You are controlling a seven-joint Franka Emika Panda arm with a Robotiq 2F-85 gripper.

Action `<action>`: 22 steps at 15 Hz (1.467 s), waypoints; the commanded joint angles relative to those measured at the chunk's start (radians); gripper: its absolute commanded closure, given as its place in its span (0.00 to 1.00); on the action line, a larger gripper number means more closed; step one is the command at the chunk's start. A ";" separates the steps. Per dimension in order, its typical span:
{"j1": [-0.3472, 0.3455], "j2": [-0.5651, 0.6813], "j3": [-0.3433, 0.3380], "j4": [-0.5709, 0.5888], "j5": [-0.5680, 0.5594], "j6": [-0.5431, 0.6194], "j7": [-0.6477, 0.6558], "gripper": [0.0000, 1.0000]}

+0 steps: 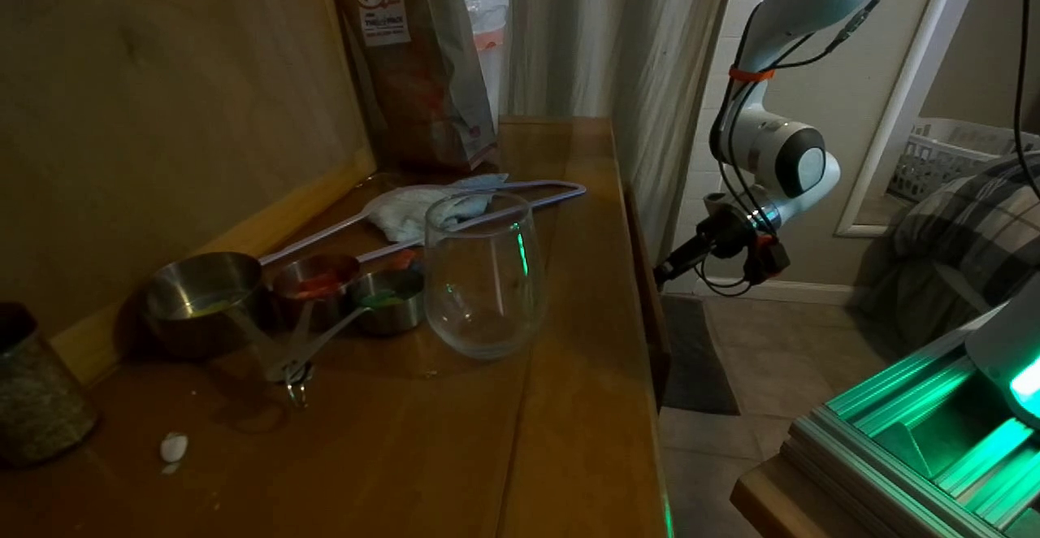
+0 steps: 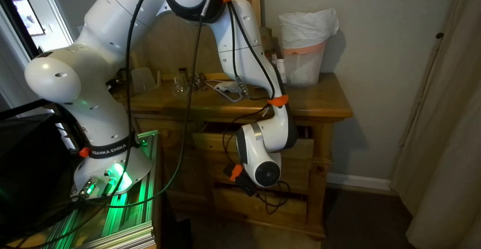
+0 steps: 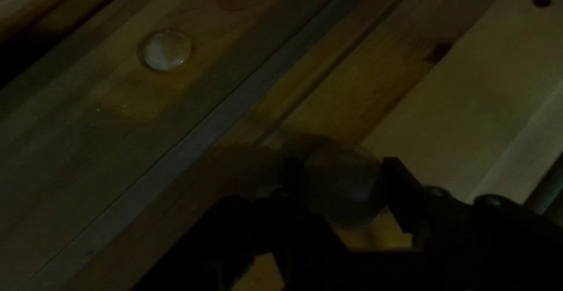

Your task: Open the top right drawer, remove the white container from the drawer, put it on the dresser and then close the drawer

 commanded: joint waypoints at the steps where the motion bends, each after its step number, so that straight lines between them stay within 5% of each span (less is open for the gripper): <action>1: -0.026 -0.021 -0.062 -0.019 -0.015 0.044 -0.043 0.75; 20: -0.073 -0.045 -0.146 -0.095 -0.015 0.049 -0.126 0.75; 21: -0.069 -0.050 -0.148 -0.097 -0.015 0.056 -0.127 0.25; 22: -0.063 -0.058 -0.153 -0.103 -0.015 0.068 -0.130 0.24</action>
